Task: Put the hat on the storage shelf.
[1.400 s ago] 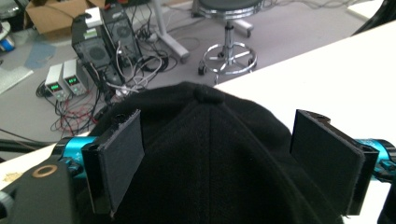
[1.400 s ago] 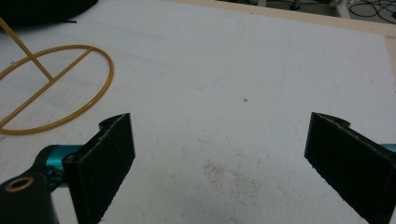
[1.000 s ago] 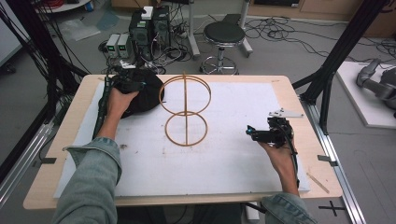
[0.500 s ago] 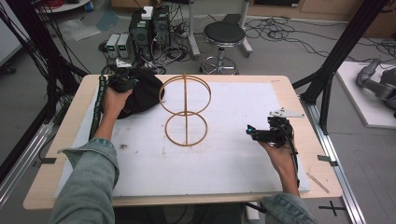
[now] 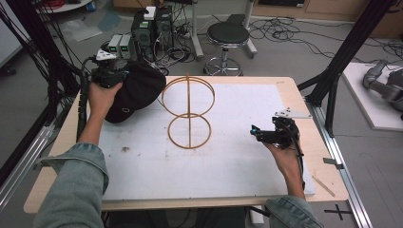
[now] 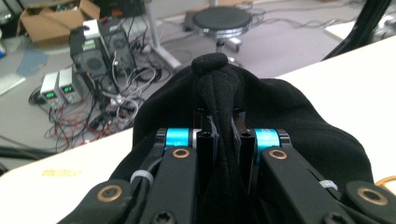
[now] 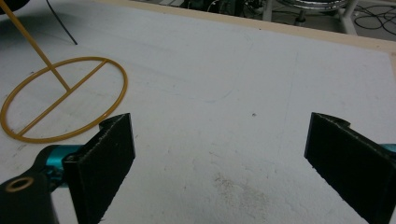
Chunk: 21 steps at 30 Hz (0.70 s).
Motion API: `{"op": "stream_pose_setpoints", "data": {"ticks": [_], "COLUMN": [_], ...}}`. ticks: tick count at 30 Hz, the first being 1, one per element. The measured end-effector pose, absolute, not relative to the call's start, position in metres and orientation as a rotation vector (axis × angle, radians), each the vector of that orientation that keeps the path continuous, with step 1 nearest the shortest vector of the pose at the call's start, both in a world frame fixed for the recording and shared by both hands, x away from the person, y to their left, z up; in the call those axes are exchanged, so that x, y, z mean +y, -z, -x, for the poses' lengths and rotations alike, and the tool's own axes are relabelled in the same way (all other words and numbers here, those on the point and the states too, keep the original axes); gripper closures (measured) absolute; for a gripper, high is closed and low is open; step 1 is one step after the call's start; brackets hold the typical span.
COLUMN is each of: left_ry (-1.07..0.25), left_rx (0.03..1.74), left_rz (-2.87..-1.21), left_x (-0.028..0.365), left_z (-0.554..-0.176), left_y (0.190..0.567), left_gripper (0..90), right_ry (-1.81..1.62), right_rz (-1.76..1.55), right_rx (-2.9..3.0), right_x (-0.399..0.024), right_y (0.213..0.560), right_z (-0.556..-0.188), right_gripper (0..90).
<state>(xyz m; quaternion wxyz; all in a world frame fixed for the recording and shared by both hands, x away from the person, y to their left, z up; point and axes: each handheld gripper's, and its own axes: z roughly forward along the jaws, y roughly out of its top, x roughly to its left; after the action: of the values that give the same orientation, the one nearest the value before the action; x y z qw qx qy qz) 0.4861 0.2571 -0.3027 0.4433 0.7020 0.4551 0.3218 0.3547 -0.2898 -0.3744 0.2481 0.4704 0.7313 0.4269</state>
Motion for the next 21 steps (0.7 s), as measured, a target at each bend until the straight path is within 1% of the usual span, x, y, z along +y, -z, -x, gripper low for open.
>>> {"op": "stream_pose_setpoints", "data": {"ticks": [6, 12, 21], "left_ry": [-0.818, -0.834, -0.803], "left_rx": [1.096, 1.07, 1.02], "left_rz": [-1.673, -1.661, -1.548], "left_x": [0.268, 0.276, 0.287], "left_z": [-0.473, -0.462, -0.448], "left_y": [0.28, 0.262, 0.235], "left_gripper": [83.7, 83.8, 83.8], "right_ry": [-1.177, -1.185, -1.198], "right_rz": [-1.277, -1.267, -1.261], "right_rx": [1.988, 1.986, 1.978], "right_x": [-0.289, -0.288, -0.288], "right_y": [0.372, 0.369, 0.366], "right_z": [-0.354, -0.353, -0.351], "right_gripper": [8.2, 8.2, 8.2]}}
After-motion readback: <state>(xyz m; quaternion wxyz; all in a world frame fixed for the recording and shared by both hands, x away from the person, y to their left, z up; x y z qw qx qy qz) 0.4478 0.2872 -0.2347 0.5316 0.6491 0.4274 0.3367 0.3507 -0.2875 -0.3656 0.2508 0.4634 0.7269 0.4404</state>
